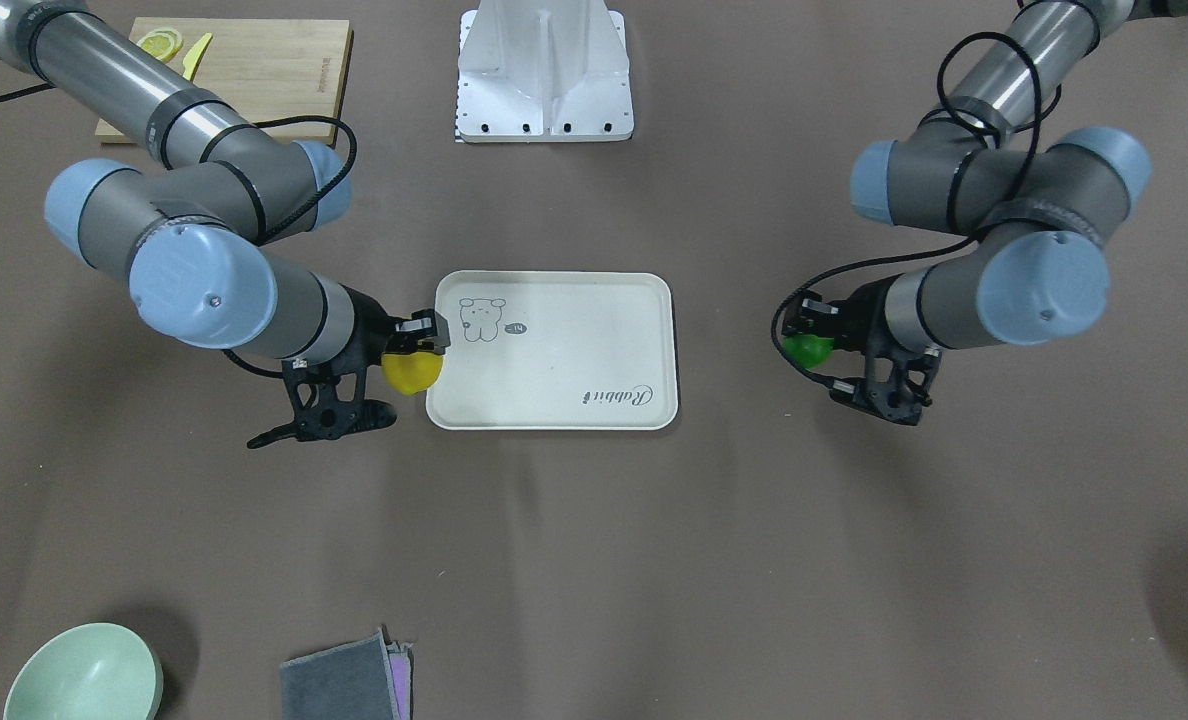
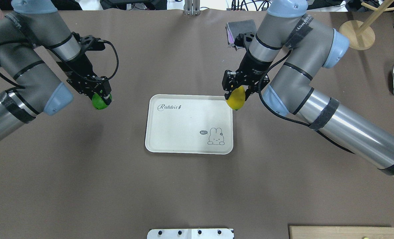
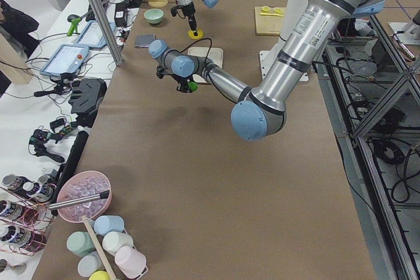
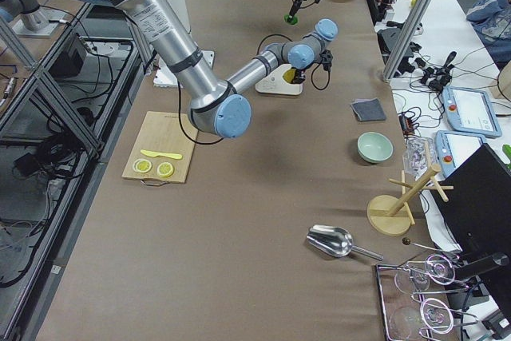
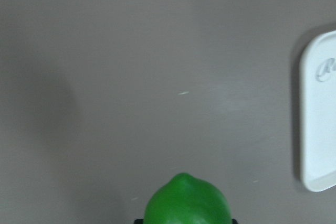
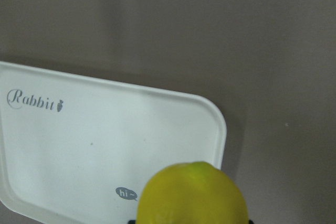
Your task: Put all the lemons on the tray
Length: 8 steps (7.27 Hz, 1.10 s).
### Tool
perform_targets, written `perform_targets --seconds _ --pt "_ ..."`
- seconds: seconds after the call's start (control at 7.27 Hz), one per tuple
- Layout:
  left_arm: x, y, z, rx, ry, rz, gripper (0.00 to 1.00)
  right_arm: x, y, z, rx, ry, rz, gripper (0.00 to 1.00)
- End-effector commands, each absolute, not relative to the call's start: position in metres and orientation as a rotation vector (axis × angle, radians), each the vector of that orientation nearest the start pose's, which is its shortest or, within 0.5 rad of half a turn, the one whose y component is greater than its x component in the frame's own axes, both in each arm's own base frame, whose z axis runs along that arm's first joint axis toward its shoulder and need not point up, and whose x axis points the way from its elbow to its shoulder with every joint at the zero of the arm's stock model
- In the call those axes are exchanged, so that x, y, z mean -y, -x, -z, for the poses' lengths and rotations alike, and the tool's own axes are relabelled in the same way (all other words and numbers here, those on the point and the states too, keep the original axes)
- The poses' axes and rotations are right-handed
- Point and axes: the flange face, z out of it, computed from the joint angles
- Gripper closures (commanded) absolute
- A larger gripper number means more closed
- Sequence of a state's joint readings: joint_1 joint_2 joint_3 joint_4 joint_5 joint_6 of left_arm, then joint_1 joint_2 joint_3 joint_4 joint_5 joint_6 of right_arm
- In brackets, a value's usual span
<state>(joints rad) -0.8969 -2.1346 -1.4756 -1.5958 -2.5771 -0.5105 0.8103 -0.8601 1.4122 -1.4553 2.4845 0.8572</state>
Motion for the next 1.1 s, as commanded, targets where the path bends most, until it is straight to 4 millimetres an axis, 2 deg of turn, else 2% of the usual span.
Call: perform_targets --seconds 0.0,0.14,0.28,0.41,0.55,0.69,0.83,0.96 --pt "0.566 -0.460 -0.329 -1.135 0.184 -0.350 1.00 0.548 0.492 -0.265 1.051 0.223 0.258 0.65" --pt "0.574 -0.484 -0.312 -1.135 0.201 -0.330 1.00 0.550 0.498 -0.275 1.038 0.241 0.251 0.65" --pt "0.572 -0.499 -0.296 -1.125 0.181 -0.339 1.00 0.546 0.504 -0.278 1.032 0.249 0.255 0.65" --pt "0.562 -0.521 -0.273 -1.109 0.162 -0.320 1.00 0.540 0.511 -0.279 1.030 0.256 0.267 0.63" --pt "0.552 -0.539 -0.257 -1.104 0.161 -0.312 1.00 0.534 0.518 -0.280 1.023 0.255 0.276 0.63" --pt "0.548 -0.544 -0.244 -1.111 0.164 -0.311 1.00 0.531 0.523 -0.281 1.012 0.244 0.279 0.62" --pt "0.537 -0.556 -0.236 -1.114 0.188 -0.301 1.00 0.530 0.526 -0.282 1.008 0.248 0.280 0.48" --pt "0.534 -0.560 -0.235 -1.118 0.185 -0.309 1.00 0.531 0.526 -0.279 1.006 0.237 0.279 0.30"
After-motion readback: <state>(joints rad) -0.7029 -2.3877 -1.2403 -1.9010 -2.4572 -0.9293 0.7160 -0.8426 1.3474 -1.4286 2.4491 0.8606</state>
